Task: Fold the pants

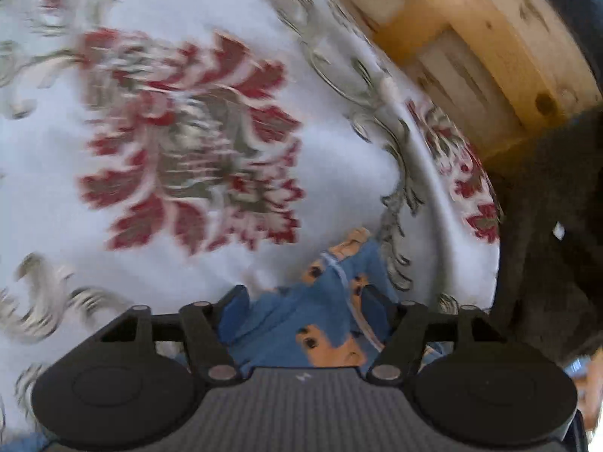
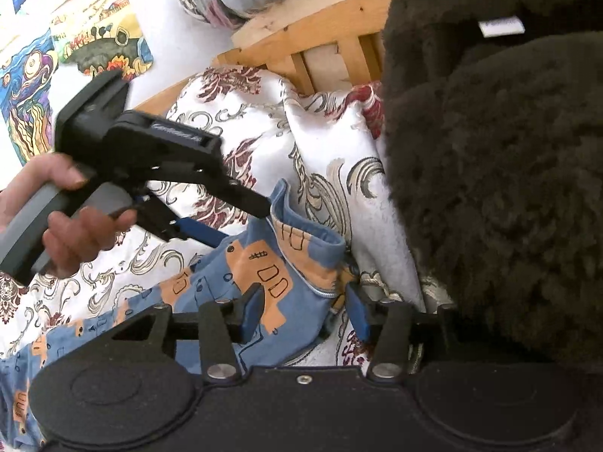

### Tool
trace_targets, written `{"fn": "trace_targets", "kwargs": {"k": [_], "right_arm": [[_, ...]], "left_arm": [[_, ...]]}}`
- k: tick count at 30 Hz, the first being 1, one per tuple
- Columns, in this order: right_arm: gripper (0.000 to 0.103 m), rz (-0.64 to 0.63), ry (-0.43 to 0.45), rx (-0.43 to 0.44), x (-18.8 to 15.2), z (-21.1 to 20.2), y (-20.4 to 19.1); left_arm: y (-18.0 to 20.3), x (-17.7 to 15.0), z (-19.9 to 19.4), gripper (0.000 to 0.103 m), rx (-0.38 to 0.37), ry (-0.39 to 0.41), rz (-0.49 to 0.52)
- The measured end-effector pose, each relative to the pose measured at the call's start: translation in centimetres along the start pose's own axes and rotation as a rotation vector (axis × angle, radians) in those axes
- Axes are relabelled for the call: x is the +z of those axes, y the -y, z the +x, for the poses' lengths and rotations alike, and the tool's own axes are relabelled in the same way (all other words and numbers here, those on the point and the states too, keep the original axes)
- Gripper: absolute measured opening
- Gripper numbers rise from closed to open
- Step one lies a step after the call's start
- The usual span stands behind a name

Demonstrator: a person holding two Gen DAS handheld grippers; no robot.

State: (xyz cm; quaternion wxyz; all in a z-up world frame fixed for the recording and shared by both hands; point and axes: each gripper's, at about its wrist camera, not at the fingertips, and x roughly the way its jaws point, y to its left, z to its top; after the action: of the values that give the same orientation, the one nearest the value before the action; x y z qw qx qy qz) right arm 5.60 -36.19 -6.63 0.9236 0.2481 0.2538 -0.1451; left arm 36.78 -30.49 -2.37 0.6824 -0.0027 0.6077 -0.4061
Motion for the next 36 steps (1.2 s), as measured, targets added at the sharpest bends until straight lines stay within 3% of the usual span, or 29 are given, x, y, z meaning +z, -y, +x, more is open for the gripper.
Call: {"fn": "trace_targets", "kwargs": {"k": [3, 4, 5, 7, 10, 12, 15, 18, 19, 21, 24, 26, 29, 33, 36], "right_arm": [[0.032, 0.007, -0.007, -0.018, 0.3, 0.8, 0.4], [0.023, 0.011, -0.005, -0.020, 0.3, 0.9, 0.5], [0.020, 0.015, 0.001, -0.016, 0.3, 0.9, 0.5], [0.013, 0.009, 0.024, -0.013, 0.2, 0.6, 0.4], [0.010, -0.086, 0.124, -0.049, 0.2, -1.1, -0.8], [0.010, -0.169, 0.198, -0.081, 0.1, -2.3, -1.9], [0.010, -0.288, 0.258, -0.135, -0.6, -3.3, -3.3], [0.014, -0.340, 0.179, -0.204, -1.1, -1.9, -3.7], [0.021, -0.321, 0.135, -0.220, -1.0, -1.3, -3.3], [0.022, -0.299, 0.109, -0.228, -0.9, -1.0, -2.6], [0.025, -0.337, 0.209, -0.239, -1.0, -2.4, -3.4], [0.031, -0.378, 0.289, -0.239, -1.3, -3.3, -4.3], [0.037, -0.434, 0.342, -0.184, -1.3, -3.7, -5.0], [0.033, -0.481, 0.221, -0.123, -1.5, -1.5, -5.2], [0.027, -0.408, 0.122, -0.163, -1.1, 0.0, -3.7]], "left_arm": [[0.4, 1.1, 1.9, 0.074, 0.022, -0.082, 0.055], [0.5, 1.3, 2.3, 0.066, 0.032, -0.092, 0.065], [0.7, 1.3, 2.3, 0.048, 0.037, -0.088, 0.082], [1.1, 1.3, 2.0, 0.029, 0.024, -0.083, 0.105], [2.1, 0.4, 1.1, 0.017, 0.043, -0.039, 0.162], [3.5, -1.3, -0.4, 0.014, 0.033, 0.034, 0.275], [5.0, -3.5, -3.1, 0.014, -0.010, 0.145, 0.422], [4.5, -3.7, -4.5, 0.015, -0.039, 0.194, 0.420], [4.4, -3.5, -4.3, 0.020, -0.028, 0.192, 0.423], [4.2, -3.0, -3.2, 0.031, 0.014, 0.172, 0.381], [3.2, -2.0, -2.4, 0.038, 0.057, 0.171, 0.315], [3.2, -1.8, -2.9, 0.059, 0.057, 0.214, 0.314], [3.2, -2.3, -3.0, 0.061, 0.104, 0.245, 0.338], [2.5, -3.8, -4.0, 0.061, 0.077, 0.310, 0.297], [1.8, -5.3, -4.2, 0.061, 0.116, 0.365, 0.258]]}}
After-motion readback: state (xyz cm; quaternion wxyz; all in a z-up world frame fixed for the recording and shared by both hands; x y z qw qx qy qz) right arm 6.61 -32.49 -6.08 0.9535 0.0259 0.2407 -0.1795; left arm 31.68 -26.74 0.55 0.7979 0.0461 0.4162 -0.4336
